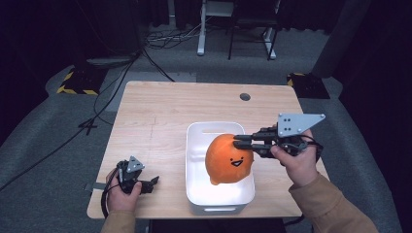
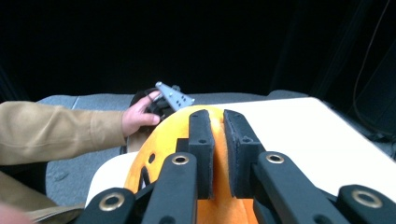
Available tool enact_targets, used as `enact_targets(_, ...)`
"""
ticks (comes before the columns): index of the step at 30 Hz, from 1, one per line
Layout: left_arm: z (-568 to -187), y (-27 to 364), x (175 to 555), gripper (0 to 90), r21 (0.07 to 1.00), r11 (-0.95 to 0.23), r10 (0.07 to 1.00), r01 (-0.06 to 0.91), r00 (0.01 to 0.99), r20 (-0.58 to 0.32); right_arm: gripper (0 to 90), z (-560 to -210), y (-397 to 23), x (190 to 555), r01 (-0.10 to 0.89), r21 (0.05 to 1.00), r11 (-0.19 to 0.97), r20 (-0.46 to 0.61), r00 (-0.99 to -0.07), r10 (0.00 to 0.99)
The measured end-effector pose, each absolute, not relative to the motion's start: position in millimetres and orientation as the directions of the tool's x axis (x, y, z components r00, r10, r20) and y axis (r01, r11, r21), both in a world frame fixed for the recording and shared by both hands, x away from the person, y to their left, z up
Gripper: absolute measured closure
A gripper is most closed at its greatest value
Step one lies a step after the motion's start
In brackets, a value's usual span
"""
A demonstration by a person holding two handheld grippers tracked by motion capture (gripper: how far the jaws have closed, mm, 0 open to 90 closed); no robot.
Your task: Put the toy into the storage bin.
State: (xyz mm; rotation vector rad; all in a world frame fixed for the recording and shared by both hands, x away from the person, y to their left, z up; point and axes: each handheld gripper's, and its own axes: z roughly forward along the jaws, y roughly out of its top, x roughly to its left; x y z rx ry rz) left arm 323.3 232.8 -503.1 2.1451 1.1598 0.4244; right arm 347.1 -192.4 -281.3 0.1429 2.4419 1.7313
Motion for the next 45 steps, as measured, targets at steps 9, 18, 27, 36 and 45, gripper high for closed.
enact_targets(9, -503, 233, 323, 12.8, 0.679, -0.394, 0.831, 0.619, 0.555, -0.024, 82.7, -304, -184, 339, 0.023, 0.929, 0.368, -0.032, -0.989, 0.143)
enact_targets(18, -503, 233, 323, 12.8, 0.679, -0.394, 0.831, 0.619, 0.555, -0.024, 82.4, -319, -184, 330, 0.051, 0.919, 0.391, -0.005, -0.99, 0.143)
enact_targets(27, -503, 233, 323, 12.8, 0.679, -0.394, 0.831, 0.619, 0.555, -0.024, 82.1, -333, -182, 321, 0.067, 0.904, 0.423, 0.008, -0.99, 0.14)
enact_targets(36, -503, 233, 323, 12.8, 0.679, -0.394, 0.831, 0.619, 0.555, -0.024, 81.9, -345, -183, 312, 0.088, 0.89, 0.448, 0.03, -0.99, 0.135)
enact_targets(45, -503, 233, 323, 12.8, 0.679, -0.394, 0.831, 0.619, 0.555, -0.024, 80.5, -358, -181, 310, 0.113, 0.835, 0.539, 0.044, -0.989, 0.138)
